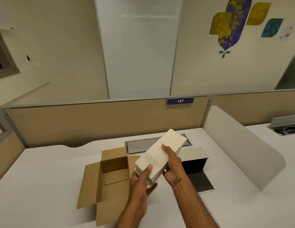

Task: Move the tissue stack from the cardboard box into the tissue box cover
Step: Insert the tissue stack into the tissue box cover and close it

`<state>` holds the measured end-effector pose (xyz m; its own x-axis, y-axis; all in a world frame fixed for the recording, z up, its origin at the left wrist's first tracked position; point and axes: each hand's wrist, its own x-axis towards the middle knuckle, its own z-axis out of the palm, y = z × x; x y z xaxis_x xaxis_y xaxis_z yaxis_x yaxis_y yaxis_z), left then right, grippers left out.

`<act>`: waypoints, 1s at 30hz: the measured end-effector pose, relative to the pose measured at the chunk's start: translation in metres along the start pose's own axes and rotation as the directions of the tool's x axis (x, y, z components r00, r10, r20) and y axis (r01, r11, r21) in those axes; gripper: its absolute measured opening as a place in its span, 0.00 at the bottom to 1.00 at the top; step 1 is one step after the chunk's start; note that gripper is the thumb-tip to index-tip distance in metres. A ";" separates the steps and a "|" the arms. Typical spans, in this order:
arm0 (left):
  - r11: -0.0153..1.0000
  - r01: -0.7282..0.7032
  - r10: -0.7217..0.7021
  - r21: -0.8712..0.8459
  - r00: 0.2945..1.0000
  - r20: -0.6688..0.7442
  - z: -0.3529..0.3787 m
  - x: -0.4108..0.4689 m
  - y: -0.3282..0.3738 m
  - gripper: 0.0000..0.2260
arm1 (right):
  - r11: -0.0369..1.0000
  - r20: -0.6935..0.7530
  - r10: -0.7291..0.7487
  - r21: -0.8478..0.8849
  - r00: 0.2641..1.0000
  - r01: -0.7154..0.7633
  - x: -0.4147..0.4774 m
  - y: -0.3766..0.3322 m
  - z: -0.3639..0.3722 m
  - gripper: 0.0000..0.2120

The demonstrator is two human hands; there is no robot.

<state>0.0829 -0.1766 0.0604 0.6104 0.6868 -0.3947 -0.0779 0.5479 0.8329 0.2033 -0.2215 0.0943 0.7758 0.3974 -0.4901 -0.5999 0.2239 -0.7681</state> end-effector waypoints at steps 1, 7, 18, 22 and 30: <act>1.000 0.020 -0.020 0.006 1.000 0.021 0.004 -0.002 0.000 0.25 | 1.000 -0.019 -0.008 -0.006 1.000 0.007 0.001 -0.006 -0.010 0.29; 0.984 0.113 -0.129 0.139 0.986 0.110 0.014 -0.007 0.001 0.26 | 0.998 -0.067 -0.044 -0.049 0.997 0.041 0.002 -0.048 -0.078 0.25; 0.942 0.069 -0.113 0.329 0.987 0.115 0.055 0.003 -0.014 0.24 | 0.908 0.027 -0.059 -0.413 0.998 0.065 0.005 -0.085 -0.180 0.27; 0.906 0.091 -0.127 0.413 0.990 0.062 0.069 0.007 -0.029 0.22 | 0.841 0.076 -0.075 -0.530 0.994 0.104 0.010 -0.094 -0.193 0.23; 0.811 0.145 -0.237 0.567 0.967 0.092 0.075 0.037 -0.045 0.24 | 0.819 0.058 -0.065 -0.567 0.996 0.087 0.042 -0.097 -0.205 0.19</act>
<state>0.1683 -0.2117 0.0370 0.6815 0.4901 -0.5435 0.4719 0.2733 0.8382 0.3339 -0.4084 0.0634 0.8006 0.4330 -0.4143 -0.3136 -0.2866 -0.9053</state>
